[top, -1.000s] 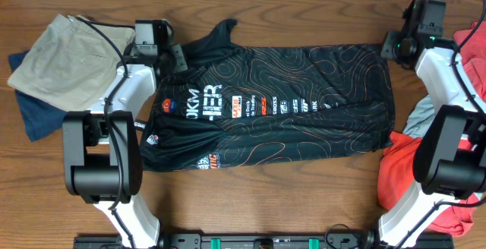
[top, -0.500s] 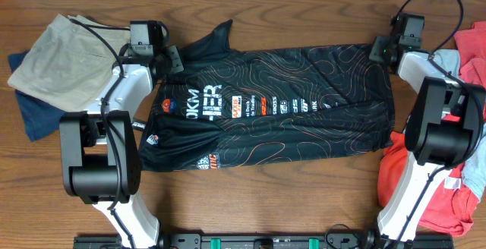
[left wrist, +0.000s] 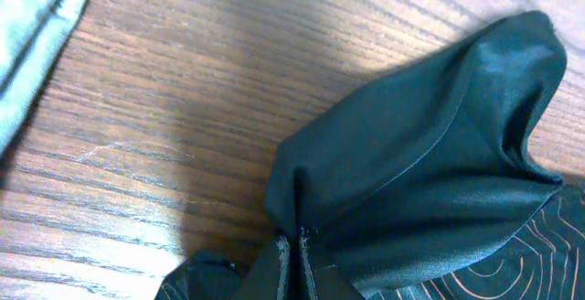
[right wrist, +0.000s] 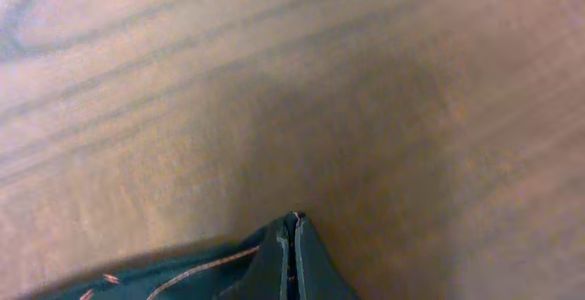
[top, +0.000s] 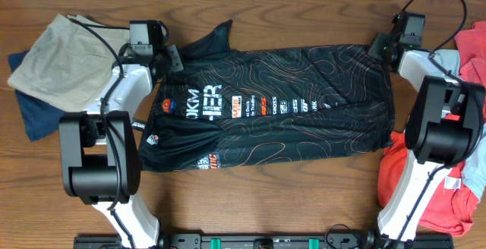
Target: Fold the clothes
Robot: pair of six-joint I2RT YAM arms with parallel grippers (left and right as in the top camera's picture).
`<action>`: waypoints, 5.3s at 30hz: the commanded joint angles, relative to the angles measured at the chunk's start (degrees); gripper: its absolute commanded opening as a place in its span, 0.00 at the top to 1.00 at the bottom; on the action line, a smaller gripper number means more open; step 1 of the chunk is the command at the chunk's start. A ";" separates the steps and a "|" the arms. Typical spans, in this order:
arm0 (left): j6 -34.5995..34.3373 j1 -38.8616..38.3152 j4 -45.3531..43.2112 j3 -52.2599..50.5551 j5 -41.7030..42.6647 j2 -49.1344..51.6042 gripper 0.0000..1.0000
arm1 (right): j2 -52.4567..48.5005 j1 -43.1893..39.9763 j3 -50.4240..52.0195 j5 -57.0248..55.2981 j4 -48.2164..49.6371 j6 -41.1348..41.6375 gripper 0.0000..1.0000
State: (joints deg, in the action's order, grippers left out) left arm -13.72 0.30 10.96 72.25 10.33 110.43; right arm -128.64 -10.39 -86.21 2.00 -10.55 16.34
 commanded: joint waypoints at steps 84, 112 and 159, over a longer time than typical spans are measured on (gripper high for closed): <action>-0.44 5.84 43.63 -3.80 -3.32 -22.91 0.51 | 21.92 -4.98 1.20 -2.62 -66.12 -8.31 0.71; 4.28 -0.66 25.38 -3.21 0.85 0.55 0.94 | 21.92 -4.98 1.20 -2.62 -66.12 -8.31 0.69; -3.10 -0.63 50.01 -3.67 -16.63 -15.30 0.34 | 21.90 -4.98 1.22 -2.60 -66.49 -16.17 0.68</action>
State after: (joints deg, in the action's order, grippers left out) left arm -13.61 -0.45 61.08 68.99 -4.34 95.31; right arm -107.24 -15.62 -85.21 -0.03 -77.21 3.90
